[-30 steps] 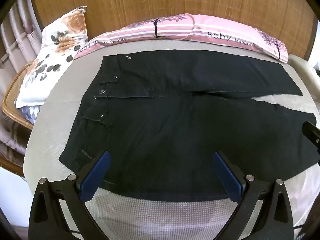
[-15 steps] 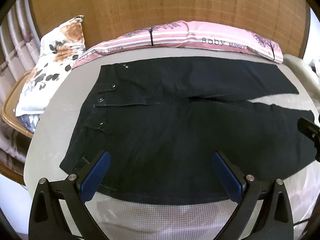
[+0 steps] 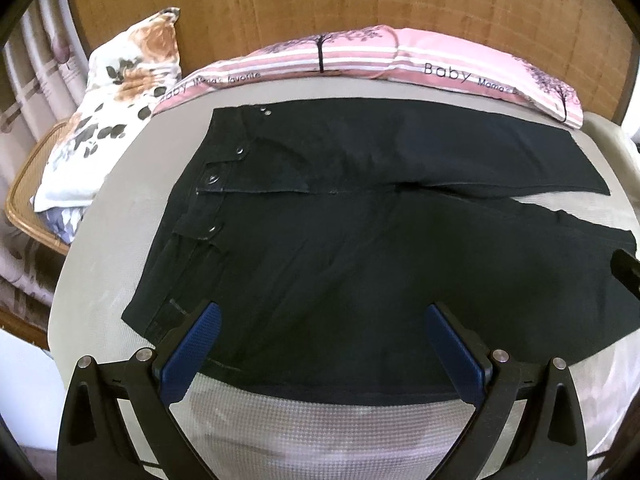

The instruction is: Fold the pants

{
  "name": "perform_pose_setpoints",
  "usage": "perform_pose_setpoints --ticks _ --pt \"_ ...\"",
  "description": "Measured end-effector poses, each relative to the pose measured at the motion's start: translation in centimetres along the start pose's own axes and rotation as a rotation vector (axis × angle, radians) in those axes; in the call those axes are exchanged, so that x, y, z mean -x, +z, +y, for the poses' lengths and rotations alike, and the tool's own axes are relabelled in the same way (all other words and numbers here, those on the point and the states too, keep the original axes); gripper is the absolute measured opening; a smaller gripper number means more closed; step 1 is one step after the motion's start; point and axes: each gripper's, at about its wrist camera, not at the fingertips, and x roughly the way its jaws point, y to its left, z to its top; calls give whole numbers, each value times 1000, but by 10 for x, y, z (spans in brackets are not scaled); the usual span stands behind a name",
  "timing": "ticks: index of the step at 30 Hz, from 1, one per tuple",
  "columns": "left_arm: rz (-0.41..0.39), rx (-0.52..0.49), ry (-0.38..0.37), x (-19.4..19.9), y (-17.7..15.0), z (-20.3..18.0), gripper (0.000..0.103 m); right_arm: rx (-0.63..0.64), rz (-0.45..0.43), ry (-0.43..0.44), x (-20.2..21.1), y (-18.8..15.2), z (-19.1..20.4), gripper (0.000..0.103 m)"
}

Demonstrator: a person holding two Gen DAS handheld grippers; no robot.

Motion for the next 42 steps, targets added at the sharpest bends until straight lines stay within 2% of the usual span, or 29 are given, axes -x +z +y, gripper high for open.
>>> perform_pose_setpoints --ticks 17,42 --pt "8 -23 -14 0 0 -3 101 -23 -1 -17 0 -4 -6 97" --pt "-60 -42 -10 16 -1 -11 101 -77 -47 -58 17 -19 -34 94"
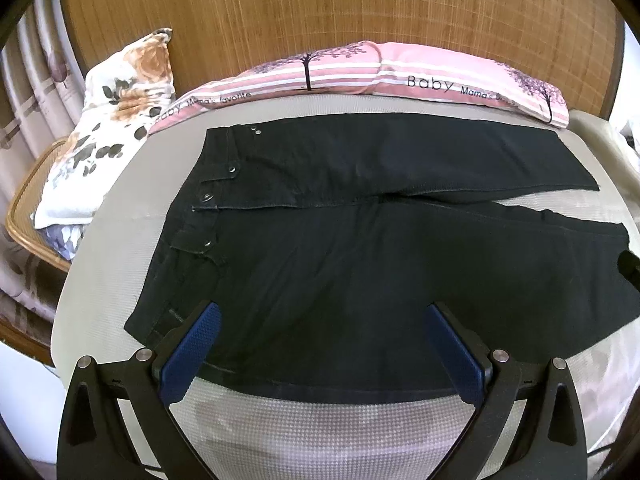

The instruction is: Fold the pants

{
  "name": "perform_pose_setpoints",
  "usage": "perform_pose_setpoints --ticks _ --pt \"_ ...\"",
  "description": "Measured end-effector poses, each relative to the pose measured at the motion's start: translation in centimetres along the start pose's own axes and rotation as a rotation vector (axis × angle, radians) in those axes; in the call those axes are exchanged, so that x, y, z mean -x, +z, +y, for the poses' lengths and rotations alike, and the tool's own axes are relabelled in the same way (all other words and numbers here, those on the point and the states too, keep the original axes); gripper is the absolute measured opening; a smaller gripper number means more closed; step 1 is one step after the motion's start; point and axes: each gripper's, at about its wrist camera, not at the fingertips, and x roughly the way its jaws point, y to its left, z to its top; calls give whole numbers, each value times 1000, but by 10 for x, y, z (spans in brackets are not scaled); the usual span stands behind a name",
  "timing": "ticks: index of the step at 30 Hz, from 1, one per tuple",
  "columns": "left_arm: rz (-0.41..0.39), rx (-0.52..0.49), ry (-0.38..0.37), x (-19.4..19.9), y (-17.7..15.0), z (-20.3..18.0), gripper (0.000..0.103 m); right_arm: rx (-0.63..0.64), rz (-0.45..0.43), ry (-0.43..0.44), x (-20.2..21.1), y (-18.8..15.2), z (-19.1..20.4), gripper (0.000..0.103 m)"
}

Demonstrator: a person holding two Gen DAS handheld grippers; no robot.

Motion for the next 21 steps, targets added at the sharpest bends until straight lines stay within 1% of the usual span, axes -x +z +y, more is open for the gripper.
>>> perform_pose_setpoints --ticks 9,21 --pt "4 -4 4 -1 -1 -2 101 -8 -6 -7 1 2 -6 93" --pt "8 -8 -1 -3 -2 -2 101 4 -5 -5 -3 5 -5 93"
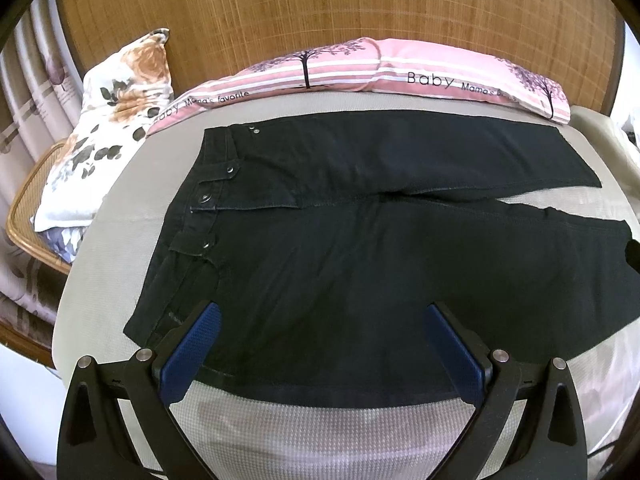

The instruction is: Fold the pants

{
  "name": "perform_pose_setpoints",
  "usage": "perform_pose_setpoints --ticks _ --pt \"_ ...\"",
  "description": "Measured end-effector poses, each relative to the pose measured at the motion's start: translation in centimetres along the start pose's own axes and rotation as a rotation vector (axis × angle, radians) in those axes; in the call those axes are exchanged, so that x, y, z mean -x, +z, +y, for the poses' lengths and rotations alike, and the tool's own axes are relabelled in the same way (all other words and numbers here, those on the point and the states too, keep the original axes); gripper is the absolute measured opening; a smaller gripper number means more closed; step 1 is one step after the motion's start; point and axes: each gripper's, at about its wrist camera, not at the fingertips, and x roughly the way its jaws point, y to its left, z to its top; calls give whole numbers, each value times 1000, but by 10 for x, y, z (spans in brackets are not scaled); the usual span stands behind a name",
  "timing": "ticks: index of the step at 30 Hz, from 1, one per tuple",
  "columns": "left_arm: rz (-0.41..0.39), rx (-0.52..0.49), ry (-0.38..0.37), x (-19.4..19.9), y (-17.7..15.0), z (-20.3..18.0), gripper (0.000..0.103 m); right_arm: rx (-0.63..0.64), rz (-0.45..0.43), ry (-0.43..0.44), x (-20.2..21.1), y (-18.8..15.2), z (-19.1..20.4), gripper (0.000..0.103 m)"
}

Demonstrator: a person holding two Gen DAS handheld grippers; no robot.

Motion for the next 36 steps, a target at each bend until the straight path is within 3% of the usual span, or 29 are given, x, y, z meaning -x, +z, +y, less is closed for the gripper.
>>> perform_pose_setpoints --ticks 4,11,16,19,24,27,36 --pt "7 20 4 -8 8 10 96 15 11 27 -6 9 2 93" --pt "42 116 -36 -44 51 69 72 59 28 104 -28 42 19 93" --pt "67 257 -142 -90 109 144 57 58 65 276 -56 79 38 93" --pt "76 324 -183 -123 140 180 52 50 79 334 -75 102 50 93" --pt "162 474 -331 -192 177 230 35 47 100 368 -115 139 72 93" --pt "200 492 -323 -223 187 246 34 53 114 367 -141 151 85 93" --pt "235 546 -450 -264 195 269 34 95 181 389 -207 173 125 93"
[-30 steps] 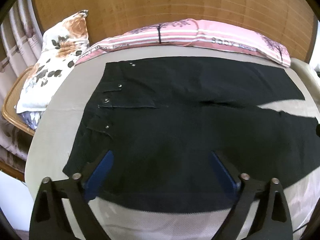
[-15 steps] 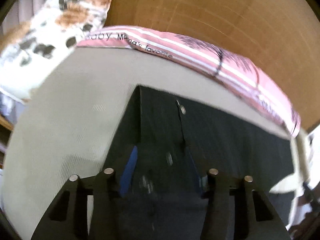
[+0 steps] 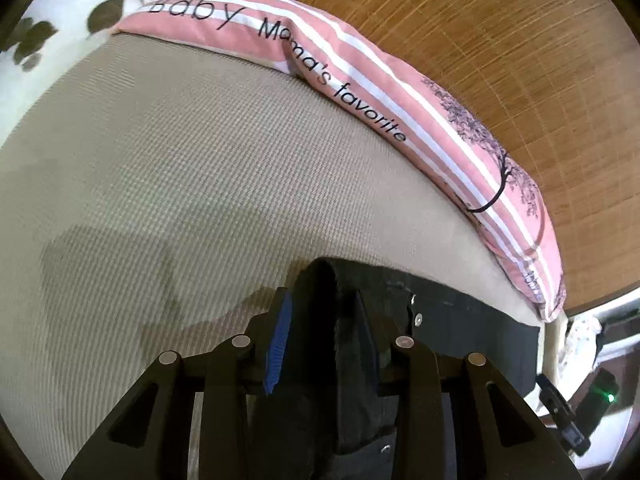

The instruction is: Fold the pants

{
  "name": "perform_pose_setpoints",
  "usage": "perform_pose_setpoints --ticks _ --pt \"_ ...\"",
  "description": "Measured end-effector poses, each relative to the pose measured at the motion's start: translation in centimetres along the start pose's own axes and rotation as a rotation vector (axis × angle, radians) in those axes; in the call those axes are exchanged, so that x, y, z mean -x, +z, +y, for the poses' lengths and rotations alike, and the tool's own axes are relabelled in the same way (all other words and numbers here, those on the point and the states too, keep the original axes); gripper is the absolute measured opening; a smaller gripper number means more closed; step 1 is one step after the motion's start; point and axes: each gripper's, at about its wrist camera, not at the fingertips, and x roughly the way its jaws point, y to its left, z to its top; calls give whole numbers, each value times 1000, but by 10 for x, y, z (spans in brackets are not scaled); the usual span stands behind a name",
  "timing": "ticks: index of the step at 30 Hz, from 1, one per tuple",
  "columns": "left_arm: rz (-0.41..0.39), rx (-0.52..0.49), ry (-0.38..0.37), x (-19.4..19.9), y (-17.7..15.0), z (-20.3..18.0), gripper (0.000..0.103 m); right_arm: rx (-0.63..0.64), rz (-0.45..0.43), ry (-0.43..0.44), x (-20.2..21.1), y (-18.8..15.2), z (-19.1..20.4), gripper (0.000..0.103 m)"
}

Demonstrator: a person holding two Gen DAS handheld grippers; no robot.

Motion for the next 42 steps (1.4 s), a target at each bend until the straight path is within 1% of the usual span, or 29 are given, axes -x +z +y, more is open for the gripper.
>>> perform_pose_setpoints --ticks 5,8,9,10,12,14,16,17,19,20,24,25,26,27,29,32,34,37,39,40,42 --pt "14 2 -7 0 3 -3 34 57 -5 2 -14 16 13 93" --pt "29 -1 -34 5 0 -5 34 85 -3 -3 -20 22 18 93" --pt "39 -15 -19 4 -2 -9 34 89 -2 0 -21 22 19 93" --pt "48 -20 -19 2 -3 -11 34 91 -1 4 -22 22 20 93" --pt "79 -11 -32 -5 -7 -14 34 99 -6 7 -23 23 23 93" --pt "80 -12 -55 -8 -10 -17 33 104 -7 13 -24 23 25 93" --pt "62 -14 -69 -11 -8 -22 33 112 -6 26 -25 23 26 93" --pt "44 1 -95 -13 -4 -23 33 119 -4 34 -26 24 26 93" --pt "17 2 -121 -15 0 -24 33 136 2 49 -28 27 25 93" --pt "-8 -4 -117 -19 3 -24 33 147 8 58 -30 30 24 93" --pt "-53 54 -150 -25 2 -18 33 202 42 93 -38 43 21 93" --pt "-65 52 -143 -24 1 -18 21 221 55 108 -41 47 20 93" --pt "-77 37 -109 -22 0 -20 11 237 71 119 -45 52 18 93" --pt "-89 24 -100 -18 -2 -20 10 253 80 117 -49 55 17 93" --pt "-121 30 -126 -8 -6 -19 9 304 105 104 -57 65 13 93" --pt "-202 -19 -168 19 -15 -35 8 391 147 92 -70 80 9 94" --pt "-233 -46 -210 32 -22 -46 8 438 186 137 -79 91 7 94" --pt "-271 -79 -240 50 -32 -55 8 476 256 248 -93 109 2 93" --pt "-280 -79 -254 56 -35 -57 8 489 288 304 -103 121 -3 93" --pt "-284 -67 -262 59 -36 -57 8 491 311 335 -108 125 -5 89" --pt "-293 -52 -270 63 -37 -55 8 497 354 403 -119 131 -10 86"
